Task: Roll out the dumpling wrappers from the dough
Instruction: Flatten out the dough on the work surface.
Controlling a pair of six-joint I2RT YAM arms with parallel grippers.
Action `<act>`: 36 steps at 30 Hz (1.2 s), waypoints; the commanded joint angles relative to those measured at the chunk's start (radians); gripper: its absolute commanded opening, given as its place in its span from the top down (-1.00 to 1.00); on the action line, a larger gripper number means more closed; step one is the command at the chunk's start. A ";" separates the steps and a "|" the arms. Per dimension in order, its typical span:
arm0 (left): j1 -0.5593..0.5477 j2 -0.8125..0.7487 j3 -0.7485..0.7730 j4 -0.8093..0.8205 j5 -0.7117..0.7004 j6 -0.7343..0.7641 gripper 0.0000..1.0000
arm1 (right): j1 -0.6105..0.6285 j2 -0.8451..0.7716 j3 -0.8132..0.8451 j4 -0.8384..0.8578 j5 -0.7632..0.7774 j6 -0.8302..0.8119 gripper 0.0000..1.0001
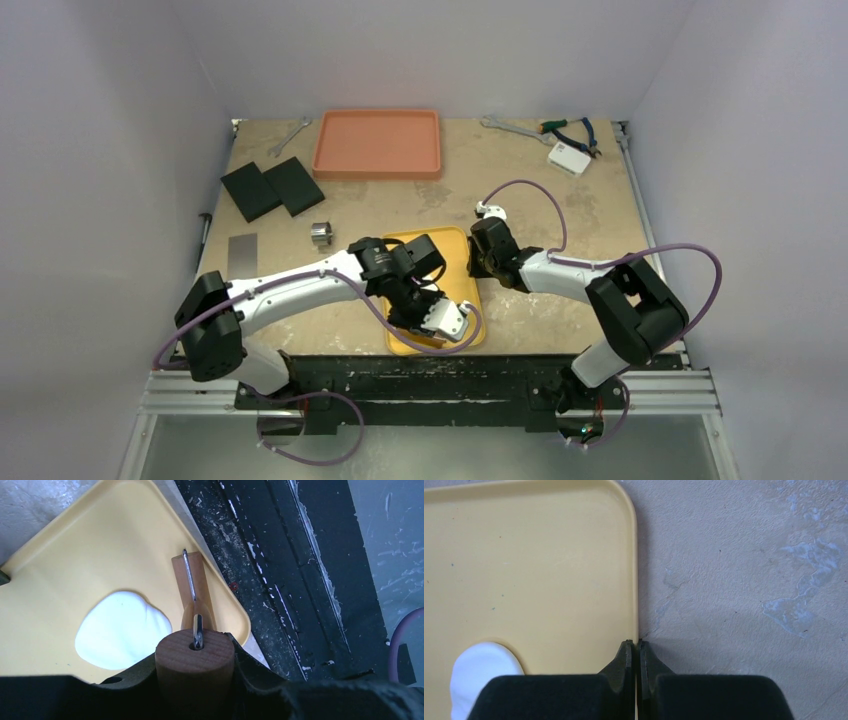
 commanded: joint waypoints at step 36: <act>0.077 0.134 0.018 0.063 -0.032 -0.342 1.00 | 0.002 0.014 0.003 -0.017 0.022 -0.014 1.00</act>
